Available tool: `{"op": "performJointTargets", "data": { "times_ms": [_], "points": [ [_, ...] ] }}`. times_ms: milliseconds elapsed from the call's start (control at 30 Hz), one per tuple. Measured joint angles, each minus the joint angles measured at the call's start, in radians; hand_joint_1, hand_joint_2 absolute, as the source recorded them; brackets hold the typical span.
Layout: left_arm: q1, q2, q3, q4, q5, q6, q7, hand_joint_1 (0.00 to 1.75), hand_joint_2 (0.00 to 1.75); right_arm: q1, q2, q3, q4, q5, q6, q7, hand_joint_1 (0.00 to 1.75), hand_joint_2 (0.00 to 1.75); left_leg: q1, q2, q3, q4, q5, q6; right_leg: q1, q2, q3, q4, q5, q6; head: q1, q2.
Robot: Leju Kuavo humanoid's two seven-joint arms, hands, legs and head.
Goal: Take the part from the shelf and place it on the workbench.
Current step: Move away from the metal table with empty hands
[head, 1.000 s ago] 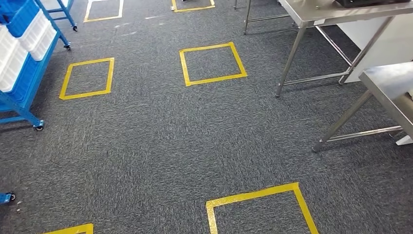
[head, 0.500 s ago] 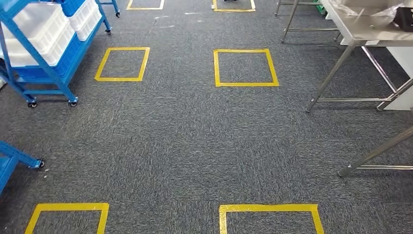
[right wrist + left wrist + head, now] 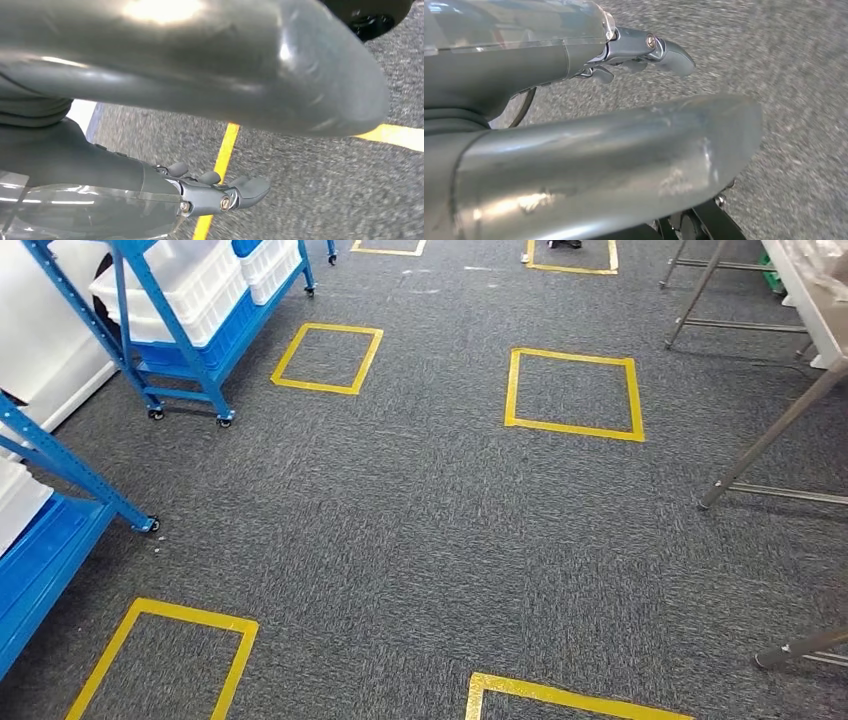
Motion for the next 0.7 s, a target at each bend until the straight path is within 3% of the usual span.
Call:
{"op": "performJointTargets", "data": {
  "times_ms": [33,67,133,200,267,300,367,400,433,467,500,533,567,633,700],
  "points": [
    [0.002,0.000,0.000,0.000,0.000,0.000,0.000,0.00,0.00,-0.001,0.000,-0.001,0.000,0.000,0.000,0.000,0.00,0.00,0.000,0.003,0.014,-0.025,0.021,0.001,0.001,-0.014,0.002,0.000,-0.002,0.001,0.000,0.000],
    [0.003,0.000,0.000,0.000,0.000,0.001,0.000,0.00,0.00,-0.002,0.000,-0.002,0.000,0.000,0.000,0.000,0.00,0.00,0.000,0.011,0.046,-0.084,0.054,0.003,0.002,-0.027,0.006,0.000,-0.005,0.002,0.000,0.000],
    [0.003,0.000,-0.001,0.000,-0.001,0.002,-0.001,0.00,0.00,-0.002,0.000,-0.003,0.000,0.000,0.000,0.000,0.00,0.00,-0.007,0.052,0.118,-0.222,0.105,0.014,0.005,-0.052,0.014,0.000,-0.012,0.008,0.000,0.000],
    [0.001,0.001,-0.003,0.000,-0.003,0.002,-0.005,0.00,0.00,-0.003,0.000,-0.004,0.000,0.002,0.001,0.000,0.00,0.00,-0.016,0.073,0.145,-0.279,0.116,0.026,0.007,-0.071,0.020,0.000,-0.017,0.017,0.001,0.000],
    [0.003,0.001,-0.005,0.000,-0.004,0.003,-0.009,0.00,0.00,-0.010,0.000,-0.005,0.000,0.003,0.004,0.000,0.00,0.00,-0.017,0.050,0.149,-0.287,0.119,0.037,0.006,-0.088,0.028,-0.004,-0.021,0.028,0.000,0.000],
    [0.005,0.001,-0.006,0.000,-0.004,0.003,-0.011,0.00,0.00,-0.012,0.000,-0.005,0.000,0.004,0.005,0.000,0.00,0.00,-0.015,0.039,0.154,-0.295,0.123,0.042,0.004,-0.078,0.032,-0.001,-0.027,0.034,0.002,0.000],
    [0.005,0.001,-0.007,0.000,-0.004,0.004,-0.013,0.00,0.00,-0.013,0.001,-0.005,0.000,0.008,0.006,0.000,0.00,0.00,-0.009,0.018,0.166,-0.311,0.133,0.053,0.001,-0.024,0.012,0.054,-0.064,0.041,0.006,0.000],
    [0.004,0.001,-0.007,0.000,-0.004,0.004,-0.013,0.00,0.00,-0.012,0.001,-0.006,0.000,0.010,0.006,0.000,0.00,0.00,-0.009,0.009,0.165,-0.314,0.135,0.056,-0.001,0.010,-0.017,0.112,-0.094,0.043,0.009,0.000],
    [0.002,0.001,-0.008,0.000,-0.004,0.005,-0.013,0.00,0.00,-0.011,0.001,-0.006,0.000,0.012,0.006,0.000,0.00,0.00,-0.009,-0.003,0.164,-0.314,0.136,0.059,-0.003,0.029,-0.054,0.181,-0.124,0.044,0.010,0.000],
    [0.001,0.001,-0.008,0.000,-0.004,0.005,-0.013,0.00,0.00,-0.010,0.001,-0.006,0.000,0.014,0.006,0.000,0.00,0.00,-0.009,-0.017,0.163,-0.313,0.137,0.060,-0.005,0.037,-0.087,0.239,-0.141,0.045,0.010,0.000],
    [0.001,0.001,-0.008,0.000,-0.005,0.006,-0.013,0.00,0.00,-0.009,0.001,-0.006,0.001,0.016,0.005,0.000,0.00,0.00,-0.009,-0.032,0.164,-0.312,0.136,0.060,-0.006,0.040,-0.109,0.270,-0.140,0.047,0.010,0.000],
    [0.001,0.002,-0.008,0.000,-0.005,0.006,-0.012,0.00,0.00,-0.008,0.001,-0.007,0.001,0.018,0.005,0.000,0.00,0.00,-0.009,-0.048,0.165,-0.311,0.135,0.058,-0.008,0.041,-0.112,0.262,-0.117,0.049,0.010,0.000],
    [0.002,0.002,-0.009,0.000,-0.006,0.006,-0.011,0.00,0.00,-0.007,0.001,-0.007,0.001,0.019,0.005,0.000,0.00,0.00,-0.007,-0.064,0.166,-0.308,0.134,0.056,-0.011,0.047,-0.097,0.215,-0.078,0.050,0.010,0.000],
    [0.003,0.001,-0.010,0.000,-0.009,0.006,-0.010,0.00,0.00,-0.004,0.001,-0.009,0.001,0.020,0.005,0.001,0.00,0.00,-0.006,-0.093,0.163,-0.296,0.127,0.045,-0.018,0.088,-0.048,0.085,-0.008,0.050,0.011,0.000],
    [0.003,0.001,-0.012,0.000,-0.011,0.005,-0.011,0.00,0.00,-0.004,0.000,-0.011,0.001,0.021,0.005,0.003,0.00,0.00,-0.005,-0.115,0.153,-0.287,0.122,0.032,-0.019,0.117,-0.025,0.022,0.012,0.045,0.012,0.000]
  ]
}}
